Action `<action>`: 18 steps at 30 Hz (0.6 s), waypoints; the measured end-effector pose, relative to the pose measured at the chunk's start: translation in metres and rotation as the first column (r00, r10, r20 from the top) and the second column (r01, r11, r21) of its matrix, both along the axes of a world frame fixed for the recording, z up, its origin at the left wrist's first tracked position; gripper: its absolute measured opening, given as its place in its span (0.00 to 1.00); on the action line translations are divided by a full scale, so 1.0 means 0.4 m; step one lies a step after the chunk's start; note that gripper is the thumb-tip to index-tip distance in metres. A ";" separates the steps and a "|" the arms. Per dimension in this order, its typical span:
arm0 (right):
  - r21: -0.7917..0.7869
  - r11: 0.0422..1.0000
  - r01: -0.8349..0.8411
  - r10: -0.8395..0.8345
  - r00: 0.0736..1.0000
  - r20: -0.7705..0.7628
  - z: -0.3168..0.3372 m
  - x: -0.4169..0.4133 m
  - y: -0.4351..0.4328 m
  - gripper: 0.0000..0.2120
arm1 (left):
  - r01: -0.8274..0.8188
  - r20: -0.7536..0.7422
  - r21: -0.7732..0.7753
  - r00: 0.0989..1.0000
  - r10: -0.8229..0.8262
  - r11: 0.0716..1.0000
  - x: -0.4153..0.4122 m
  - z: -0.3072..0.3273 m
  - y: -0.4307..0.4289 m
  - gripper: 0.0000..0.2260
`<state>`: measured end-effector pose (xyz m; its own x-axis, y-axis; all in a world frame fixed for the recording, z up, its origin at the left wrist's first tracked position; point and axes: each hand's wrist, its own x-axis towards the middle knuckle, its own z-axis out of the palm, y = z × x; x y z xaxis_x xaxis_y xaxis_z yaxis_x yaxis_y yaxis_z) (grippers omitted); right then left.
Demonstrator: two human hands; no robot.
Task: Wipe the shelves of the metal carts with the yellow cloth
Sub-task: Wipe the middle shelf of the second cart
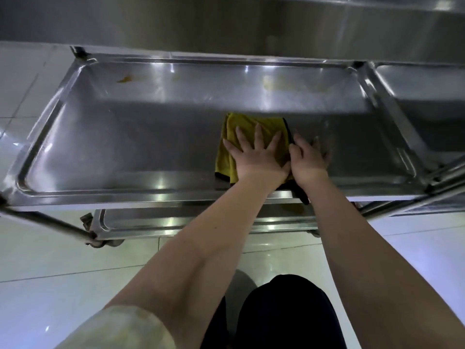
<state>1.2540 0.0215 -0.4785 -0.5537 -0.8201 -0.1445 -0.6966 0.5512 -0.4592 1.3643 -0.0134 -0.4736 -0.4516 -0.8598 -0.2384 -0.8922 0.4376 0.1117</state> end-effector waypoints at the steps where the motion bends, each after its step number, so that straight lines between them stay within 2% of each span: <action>1: -0.031 0.999 0.013 -0.012 0.999 0.031 0.002 -0.002 0.002 0.22 | 0.006 -0.020 0.025 1.000 -0.005 1.000 0.002 0.007 -0.004 0.33; 4: -0.065 0.998 0.021 -0.013 0.993 0.118 0.012 -0.015 0.004 0.22 | 0.008 -0.269 0.090 0.963 0.017 0.996 0.070 0.046 -0.049 0.27; 5: -0.066 0.998 0.014 -0.006 0.994 0.113 0.018 -0.016 -0.001 0.23 | -0.014 -0.337 0.047 0.941 0.029 0.999 0.109 0.057 -0.077 0.25; 7: -0.078 0.996 -0.033 0.034 0.999 0.007 0.030 0.007 -0.025 0.24 | -0.078 -0.389 -0.078 0.920 0.042 0.994 0.192 0.057 -0.141 0.25; 9: -0.038 0.989 -0.143 0.135 0.977 -0.167 0.041 0.076 -0.064 0.26 | -0.100 -0.322 -0.121 0.945 0.056 0.988 0.255 0.027 -0.186 0.25; 11: 0.048 0.966 -0.254 0.257 0.928 -0.269 0.044 0.169 -0.103 0.28 | -0.047 -0.210 -0.137 0.978 0.017 0.989 0.274 -0.010 -0.197 0.25; 15: 0.234 0.934 -0.269 0.333 0.894 -0.300 0.003 0.253 -0.129 0.29 | -0.049 -0.140 -0.133 0.990 0.030 0.990 0.266 -0.041 -0.191 0.24; 18: 0.221 0.930 -0.293 0.351 0.886 -0.303 0.002 0.197 -0.109 0.27 | -0.067 -0.130 -0.123 0.990 0.051 0.990 0.272 -0.041 -0.197 0.24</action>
